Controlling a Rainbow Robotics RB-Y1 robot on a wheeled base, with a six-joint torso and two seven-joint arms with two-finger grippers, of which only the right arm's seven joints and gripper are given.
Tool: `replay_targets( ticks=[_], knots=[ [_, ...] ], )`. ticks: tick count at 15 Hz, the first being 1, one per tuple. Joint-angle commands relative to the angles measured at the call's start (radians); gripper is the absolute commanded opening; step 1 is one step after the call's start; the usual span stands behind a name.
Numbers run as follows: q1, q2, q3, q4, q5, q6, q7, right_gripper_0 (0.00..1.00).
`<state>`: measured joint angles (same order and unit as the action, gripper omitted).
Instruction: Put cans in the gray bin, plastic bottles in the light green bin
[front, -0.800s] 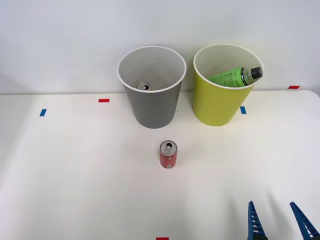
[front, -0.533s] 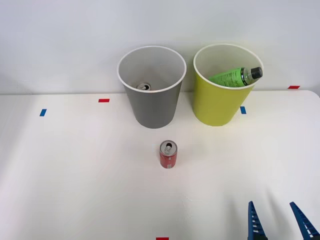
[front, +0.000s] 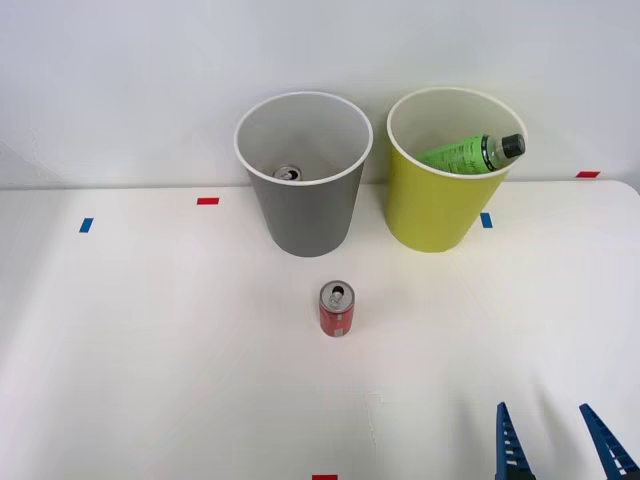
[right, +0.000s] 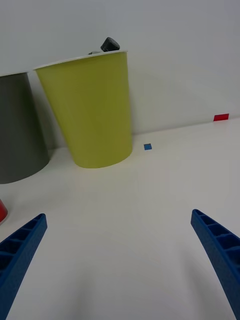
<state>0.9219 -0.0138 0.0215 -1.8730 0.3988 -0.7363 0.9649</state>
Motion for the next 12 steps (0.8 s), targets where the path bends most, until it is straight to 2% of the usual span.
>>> replay_targets(
  ticks=[1, 12],
  knots=[
    [0.0, 0.0, 0.0, 0.0, 0.0, 0.0, 0.0, 1.0],
    [0.0, 0.0, 0.0, 0.0, 0.0, 0.0, 0.0, 1.0]
  ],
)
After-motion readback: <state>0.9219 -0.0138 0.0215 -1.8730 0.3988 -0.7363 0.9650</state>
